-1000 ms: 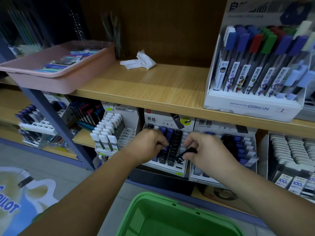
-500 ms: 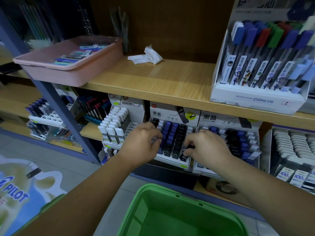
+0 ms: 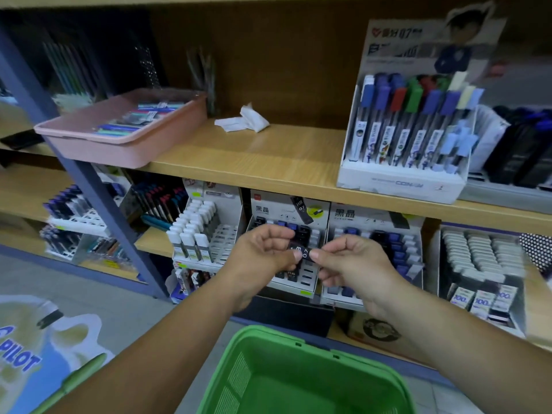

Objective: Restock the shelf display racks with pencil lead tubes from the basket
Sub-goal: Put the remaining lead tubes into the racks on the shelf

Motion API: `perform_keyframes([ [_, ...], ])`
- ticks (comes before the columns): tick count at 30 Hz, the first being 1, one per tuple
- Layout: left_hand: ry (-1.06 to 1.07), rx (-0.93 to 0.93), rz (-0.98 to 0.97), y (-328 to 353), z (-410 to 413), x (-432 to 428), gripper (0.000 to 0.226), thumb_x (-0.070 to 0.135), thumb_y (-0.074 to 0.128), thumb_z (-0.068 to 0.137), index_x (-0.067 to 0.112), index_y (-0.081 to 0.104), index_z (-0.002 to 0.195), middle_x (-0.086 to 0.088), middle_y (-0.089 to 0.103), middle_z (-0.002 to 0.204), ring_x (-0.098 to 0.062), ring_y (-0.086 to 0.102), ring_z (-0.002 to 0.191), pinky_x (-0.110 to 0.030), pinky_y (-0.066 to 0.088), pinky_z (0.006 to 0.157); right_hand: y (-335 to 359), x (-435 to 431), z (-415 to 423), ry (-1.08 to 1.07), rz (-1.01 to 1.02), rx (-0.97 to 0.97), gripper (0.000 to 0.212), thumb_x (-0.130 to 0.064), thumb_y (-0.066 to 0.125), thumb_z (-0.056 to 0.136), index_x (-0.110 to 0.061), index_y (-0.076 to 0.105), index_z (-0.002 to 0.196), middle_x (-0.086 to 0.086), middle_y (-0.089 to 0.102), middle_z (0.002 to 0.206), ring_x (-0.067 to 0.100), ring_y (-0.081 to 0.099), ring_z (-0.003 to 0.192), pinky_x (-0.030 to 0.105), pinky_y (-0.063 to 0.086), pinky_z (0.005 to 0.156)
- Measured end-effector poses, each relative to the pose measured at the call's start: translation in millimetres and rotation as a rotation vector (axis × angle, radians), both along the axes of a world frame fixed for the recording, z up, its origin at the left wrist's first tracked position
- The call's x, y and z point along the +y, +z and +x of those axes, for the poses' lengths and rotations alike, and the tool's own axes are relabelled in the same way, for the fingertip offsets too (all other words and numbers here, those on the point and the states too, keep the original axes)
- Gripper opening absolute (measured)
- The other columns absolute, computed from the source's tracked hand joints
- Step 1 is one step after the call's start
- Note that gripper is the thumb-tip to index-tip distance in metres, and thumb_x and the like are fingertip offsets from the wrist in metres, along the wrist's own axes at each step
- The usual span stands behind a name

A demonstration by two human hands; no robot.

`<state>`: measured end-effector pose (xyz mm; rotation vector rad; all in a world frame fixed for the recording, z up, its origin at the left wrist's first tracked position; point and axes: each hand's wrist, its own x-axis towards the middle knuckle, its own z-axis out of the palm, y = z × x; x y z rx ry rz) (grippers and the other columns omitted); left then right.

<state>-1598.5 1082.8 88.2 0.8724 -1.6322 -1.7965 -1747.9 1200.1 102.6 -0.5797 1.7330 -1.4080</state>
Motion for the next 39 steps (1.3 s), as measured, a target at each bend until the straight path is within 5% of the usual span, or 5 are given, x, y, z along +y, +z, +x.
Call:
perform_keyframes([
  [7, -0.102, -0.374, -0.542, -17.1, -7.9, -4.6, 0.016, 0.010, 0.079, 0.089, 0.025, 0.078, 0.092, 0.014, 0.071, 0.078, 0.001, 0.066, 0.070, -0.016, 0.052, 0.069, -3.5, 24.1, -40.0, 0.192, 0.083, 1.215, 0.042, -0.051, 0.083, 0.079, -0.030, 0.070, 0.113, -0.011, 0.064, 0.117, 0.016, 0.052, 0.118, 0.040, 0.045, 0.102],
  [17, -0.309, -0.505, -0.902, -34.4, -25.8, -17.2, 0.015, 0.009, 0.076, 0.091, 0.018, 0.080, 0.103, 0.007, 0.074, 0.094, -0.010, 0.065, 0.089, -0.029, 0.056, 0.086, -31.6, 43.5, -62.5, 0.431, 0.407, 1.328, 0.095, -0.072, 0.065, 0.084, -0.031, 0.026, 0.160, -0.004, 0.020, 0.168, 0.019, 0.009, 0.157, 0.042, 0.005, 0.129],
  [25, -0.294, -0.474, -1.270, -41.2, -32.9, -8.8, 0.020, 0.018, 0.074, 0.089, 0.018, 0.079, 0.108, 0.002, 0.069, 0.107, -0.020, 0.059, 0.097, -0.033, 0.051, 0.084, -41.4, 51.4, -53.9, 0.281, 0.175, 1.480, 0.057, -0.056, 0.079, 0.078, -0.021, 0.066, 0.122, 0.001, 0.060, 0.119, 0.028, 0.058, 0.114, 0.046, 0.048, 0.099],
  [30, -0.179, -0.549, -0.937, -43.7, -5.7, 18.1, 0.007, 0.030, 0.069, 0.093, 0.027, 0.072, 0.088, 0.015, 0.066, 0.080, -0.004, 0.062, 0.075, -0.035, 0.058, 0.069, -43.1, 65.5, -28.2, 0.169, 0.097, 1.445, 0.034, -0.058, 0.067, 0.087, -0.028, 0.064, 0.072, -0.010, 0.047, 0.083, 0.018, 0.050, 0.082, 0.036, 0.042, 0.071],
  [39, -0.143, -0.586, -0.484, -72.8, -14.7, 47.8, 0.019, 0.030, 0.070, 0.097, 0.019, 0.066, 0.112, 0.010, 0.068, 0.096, -0.004, 0.065, 0.091, -0.020, 0.054, 0.082, -53.8, 84.5, -48.4, 0.232, 0.250, 1.569, 0.077, -0.043, 0.086, 0.075, -0.024, 0.053, 0.141, 0.006, 0.050, 0.144, 0.031, 0.045, 0.135, 0.052, 0.039, 0.114],
])
